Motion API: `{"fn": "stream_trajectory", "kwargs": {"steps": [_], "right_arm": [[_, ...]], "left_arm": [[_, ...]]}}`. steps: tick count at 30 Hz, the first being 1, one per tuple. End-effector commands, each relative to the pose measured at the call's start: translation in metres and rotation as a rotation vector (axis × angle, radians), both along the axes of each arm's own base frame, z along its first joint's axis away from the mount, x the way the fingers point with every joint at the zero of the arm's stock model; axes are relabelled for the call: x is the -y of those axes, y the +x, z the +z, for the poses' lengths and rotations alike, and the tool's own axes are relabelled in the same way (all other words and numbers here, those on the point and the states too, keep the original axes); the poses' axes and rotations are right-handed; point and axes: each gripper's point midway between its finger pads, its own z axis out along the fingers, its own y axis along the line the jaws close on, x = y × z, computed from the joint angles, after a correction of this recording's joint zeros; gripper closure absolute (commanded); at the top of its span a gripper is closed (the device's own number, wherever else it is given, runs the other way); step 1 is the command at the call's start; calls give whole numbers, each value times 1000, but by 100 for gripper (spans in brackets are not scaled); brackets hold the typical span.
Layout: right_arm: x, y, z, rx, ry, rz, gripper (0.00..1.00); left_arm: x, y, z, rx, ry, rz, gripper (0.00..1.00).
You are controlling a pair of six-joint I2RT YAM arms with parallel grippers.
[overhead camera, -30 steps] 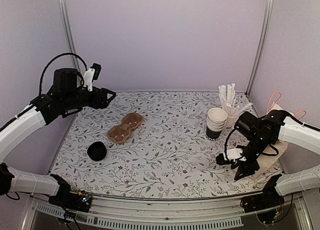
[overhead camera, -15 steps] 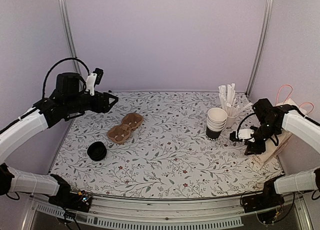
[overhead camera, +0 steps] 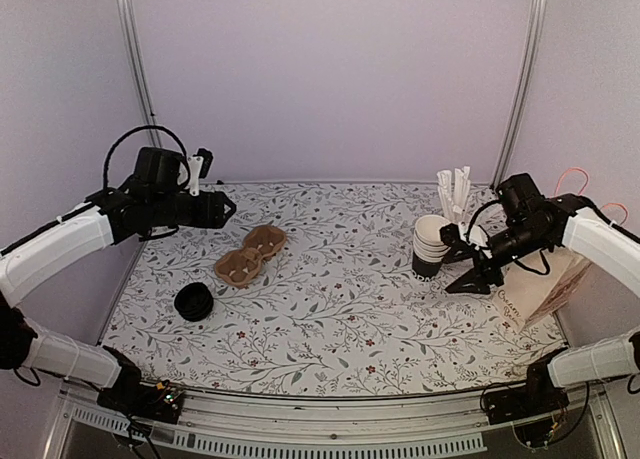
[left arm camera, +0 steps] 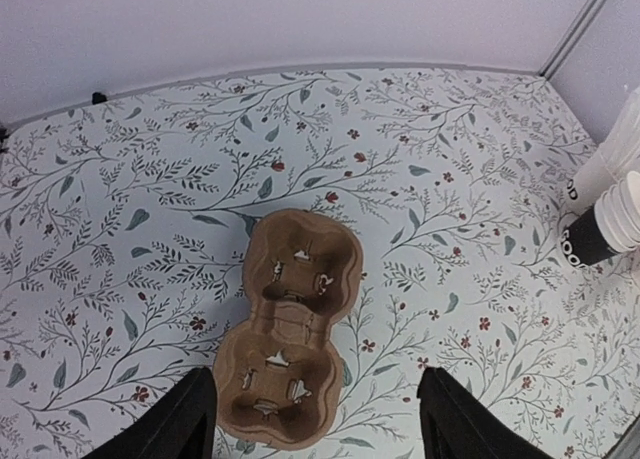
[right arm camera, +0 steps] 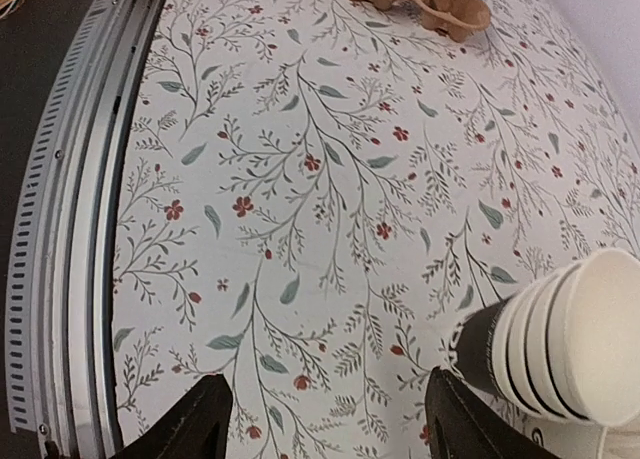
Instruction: Pack the takeout coffee
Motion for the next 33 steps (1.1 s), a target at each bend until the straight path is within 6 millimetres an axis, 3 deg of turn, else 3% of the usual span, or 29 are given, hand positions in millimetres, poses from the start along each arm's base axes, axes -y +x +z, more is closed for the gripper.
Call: {"fn": "stream_trajectory", "kwargs": {"steps": [1,8,10,14,16,18,19,22,24,27,30,33], "right_arm": [[-49,-22,-10,-61,175,108,30],[-90,-25,-51,-78,128,96,35],[-99,-21,-51,-53,117,72,36],[-106,-3,-28,-2,121,3,40],[-107,16,-2,68,122,-48,42],[-106,37,26,120,108,-103,44],[-105,49,41,123,103,-140,44],[-103,70,53,3,48,-225,51],[-105,82,51,-35,17,-265,53],[-98,97,41,-35,-36,-348,53],[-83,112,29,-26,-90,-420,55],[-70,118,21,-52,-133,-459,56]], "left_arm": [[-14,7,-37,-137,92,109,30],[-20,1,-81,-322,164,155,44],[-12,-6,-87,-346,158,99,46],[20,-15,-90,-318,166,-55,45],[34,-18,-86,-297,180,-108,42],[54,-20,-80,-252,187,-193,22],[64,-18,-73,-215,195,-234,20],[72,10,-37,-73,232,-211,19],[77,36,-1,56,207,-156,17],[91,62,33,225,126,-136,15],[102,84,23,210,64,-133,19],[105,81,-4,66,-58,-168,24]]}}
